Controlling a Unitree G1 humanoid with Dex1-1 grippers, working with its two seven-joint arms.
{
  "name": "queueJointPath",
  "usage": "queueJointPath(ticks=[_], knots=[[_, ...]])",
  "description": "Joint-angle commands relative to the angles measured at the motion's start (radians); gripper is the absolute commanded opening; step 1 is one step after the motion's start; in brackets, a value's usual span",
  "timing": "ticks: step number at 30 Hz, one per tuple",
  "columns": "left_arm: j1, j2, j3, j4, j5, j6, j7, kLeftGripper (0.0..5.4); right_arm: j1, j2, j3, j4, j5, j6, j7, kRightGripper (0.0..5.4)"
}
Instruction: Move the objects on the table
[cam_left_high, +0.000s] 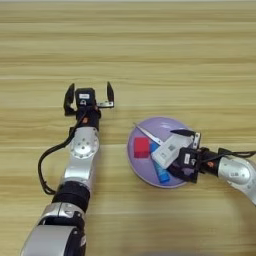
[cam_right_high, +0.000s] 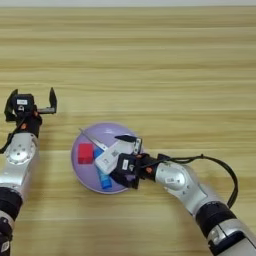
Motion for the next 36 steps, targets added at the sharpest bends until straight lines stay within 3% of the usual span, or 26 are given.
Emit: queueJointPath(ticks=[1,15,27,36], knots=[[-0.009,-0.006,-0.006,-0.011,0.011,0.019,0.008,5.40,0.005,0.003,0.009,0.029,-0.011,0.010,0.012,4.66],[-0.008,-0.005,-0.008,-0.015,0.011,0.022,0.011,5.40,0.002,0.011,0.003,0.051,0.003,-0.004,0.022,3.14],[-0.008,-0.006,-0.011,-0.015,0.011,0.023,0.013,5.40,0.002,0.014,-0.007,0.053,0.009,-0.014,0.009,2.21],[-0.010,-0.006,-0.012,-0.013,0.011,0.023,0.016,5.40,0.008,0.022,-0.037,0.031,0.050,-0.012,0.015,1.50]])
